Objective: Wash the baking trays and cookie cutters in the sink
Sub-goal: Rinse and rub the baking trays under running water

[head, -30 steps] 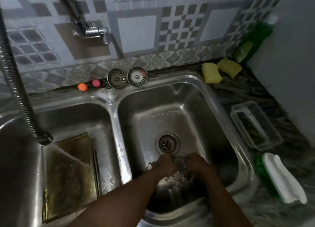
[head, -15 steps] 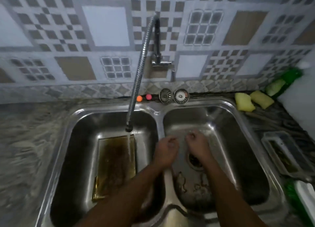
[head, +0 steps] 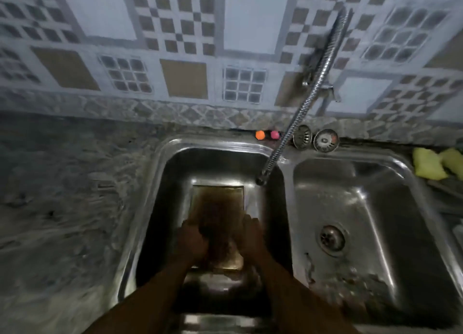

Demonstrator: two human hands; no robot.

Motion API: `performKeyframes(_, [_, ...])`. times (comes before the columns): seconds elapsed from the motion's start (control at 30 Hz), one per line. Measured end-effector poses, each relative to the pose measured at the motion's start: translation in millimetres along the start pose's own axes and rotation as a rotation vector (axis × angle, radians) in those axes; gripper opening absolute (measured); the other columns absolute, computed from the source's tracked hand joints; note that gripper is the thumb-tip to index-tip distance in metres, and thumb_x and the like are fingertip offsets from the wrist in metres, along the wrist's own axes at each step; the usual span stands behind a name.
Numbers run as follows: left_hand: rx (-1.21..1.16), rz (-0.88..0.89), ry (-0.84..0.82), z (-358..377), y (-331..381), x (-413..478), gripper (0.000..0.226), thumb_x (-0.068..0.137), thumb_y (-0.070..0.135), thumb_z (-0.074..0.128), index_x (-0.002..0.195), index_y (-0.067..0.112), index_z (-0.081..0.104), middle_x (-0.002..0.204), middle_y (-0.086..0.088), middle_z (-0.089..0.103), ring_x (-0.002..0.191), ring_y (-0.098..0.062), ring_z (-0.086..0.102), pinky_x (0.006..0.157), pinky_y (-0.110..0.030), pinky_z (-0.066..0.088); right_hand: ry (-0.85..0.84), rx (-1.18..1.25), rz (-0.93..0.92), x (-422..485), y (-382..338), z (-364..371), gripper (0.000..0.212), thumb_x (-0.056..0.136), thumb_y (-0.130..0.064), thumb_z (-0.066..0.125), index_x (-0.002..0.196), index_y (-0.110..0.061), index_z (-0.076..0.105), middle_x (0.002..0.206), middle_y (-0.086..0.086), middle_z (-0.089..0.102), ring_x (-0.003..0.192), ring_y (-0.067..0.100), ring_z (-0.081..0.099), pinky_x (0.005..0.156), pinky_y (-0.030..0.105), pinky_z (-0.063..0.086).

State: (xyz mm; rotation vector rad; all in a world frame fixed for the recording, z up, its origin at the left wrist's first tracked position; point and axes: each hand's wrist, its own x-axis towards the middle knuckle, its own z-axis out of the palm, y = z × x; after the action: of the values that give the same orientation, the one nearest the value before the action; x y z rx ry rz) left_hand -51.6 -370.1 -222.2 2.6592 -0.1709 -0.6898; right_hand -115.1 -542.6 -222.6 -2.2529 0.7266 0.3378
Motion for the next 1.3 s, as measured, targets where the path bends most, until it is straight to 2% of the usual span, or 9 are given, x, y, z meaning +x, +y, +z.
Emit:
performKeyframes(0.13, [-0.091, -0.009, 0.03, 3.4, -7.3, 1.9, 0.054, 0.088, 0.027, 0.063, 0.14, 0.019, 0.051, 0.14, -0.013, 0.049, 0.119, -0.03, 0.056, 0.103, -0.04, 0.045, 0.055, -0.016, -0.079, -5.8, -9.3, 4.2, 0.026, 0.098, -0.024, 0.045, 0.122, -0.029, 0.049, 0.112, -0.006, 0.055, 0.1, 0.014, 0.057, 0.088, 0.035, 0.052])
performKeyframes(0.3, [-0.081, -0.055, 0.094, 9.8, -6.9, 7.6, 0.058, 0.083, 0.03, 0.065, 0.139, 0.029, 0.051, 0.146, -0.008, 0.04, 0.13, -0.032, 0.046, 0.109, -0.046, 0.04, 0.104, 0.149, -0.04, 2.6, -6.8, 15.5, 0.033, 0.086, -0.024, 0.056, 0.117, -0.034, 0.051, 0.107, -0.006, 0.062, 0.095, 0.014, 0.063, 0.081, 0.039, 0.058])
performKeyframes(0.4, [-0.063, -0.087, 0.077, 11.7, -3.0, 4.1, 0.059, 0.084, 0.036, 0.066, 0.14, 0.03, 0.049, 0.148, -0.006, 0.037, 0.13, -0.03, 0.045, 0.108, -0.043, 0.041, 0.19, 0.213, -0.093, -5.4, -15.9, 12.5, 0.018, 0.087, -0.037, 0.054, 0.104, -0.035, 0.057, 0.098, -0.013, 0.062, 0.087, 0.005, 0.063, 0.076, 0.034, 0.059])
performKeyframes(0.53, [-0.124, -0.094, 0.128, 6.1, 8.0, -2.9, 0.053, 0.087, 0.044, 0.064, 0.136, 0.027, 0.053, 0.147, -0.005, 0.043, 0.129, -0.029, 0.047, 0.106, -0.046, 0.042, 0.242, 0.258, -0.147, -14.6, -38.7, -10.3, 0.017, 0.086, -0.017, 0.059, 0.1, -0.026, 0.059, 0.091, -0.011, 0.052, 0.077, 0.003, 0.056, 0.066, 0.019, 0.05])
performKeyframes(0.73, [-0.819, -0.12, -0.087, -14.9, 30.2, -10.1, 0.043, 0.092, 0.023, 0.069, 0.133, 0.017, 0.059, 0.128, -0.006, 0.065, 0.119, -0.023, 0.061, 0.103, -0.04, 0.049, 0.244, 0.422, -0.079, -18.7, -65.2, -76.2, 0.01, 0.086, -0.008, 0.062, 0.084, -0.016, 0.066, 0.073, -0.004, 0.062, 0.063, 0.008, 0.06, 0.052, 0.017, 0.045])
performKeyframes(0.93, [-1.061, -0.204, -0.403, -33.7, 35.0, -24.7, 0.035, 0.094, 0.005, 0.06, 0.124, 0.023, 0.061, 0.1, 0.0, 0.07, 0.079, -0.013, 0.071, 0.056, -0.017, 0.053, 0.08, 0.441, 0.139, -6.1, -43.9, -116.0, 0.014, 0.085, -0.006, 0.066, 0.074, 0.002, 0.067, 0.066, 0.008, 0.063, 0.053, 0.014, 0.059, 0.048, 0.021, 0.045])
performKeyframes(1.03, [-1.12, -0.243, -0.422, -42.5, 37.6, -26.7, 0.044, 0.091, 0.001, 0.061, 0.123, 0.03, 0.061, 0.12, -0.012, 0.066, 0.1, -0.026, 0.067, 0.071, -0.031, 0.058, 0.039, 0.16, 0.109, -6.8, -29.4, -114.3, 0.014, 0.081, -0.015, 0.07, 0.07, -0.007, 0.066, 0.073, 0.007, 0.066, 0.066, 0.02, 0.063, 0.057, 0.026, 0.046])
performKeyframes(1.2, [-1.14, -0.26, -0.317, -56.1, 40.6, -32.9, 0.059, 0.091, -0.004, 0.06, 0.135, 0.034, 0.053, 0.114, -0.011, 0.064, 0.098, -0.035, 0.068, 0.064, -0.042, 0.062, 0.068, -0.593, -0.295, -28.2, -34.2, -91.5, 0.036, 0.086, -0.03, 0.062, 0.121, -0.021, 0.062, 0.123, 0.006, 0.058, 0.117, 0.028, 0.053, 0.1, 0.04, 0.044])
performKeyframes(1.3, [-1.084, -0.19, -0.228, -60.5, 39.9, -27.7, 0.065, 0.091, -0.003, 0.062, 0.14, 0.037, 0.049, 0.116, -0.005, 0.061, 0.098, -0.03, 0.067, 0.07, -0.044, 0.063, -0.101, -0.475, -0.445, -33.3, -47.2, -78.5, 0.041, 0.095, -0.02, 0.051, 0.136, -0.023, 0.052, 0.137, 0.009, 0.048, 0.126, 0.027, 0.048, 0.107, 0.04, 0.04])
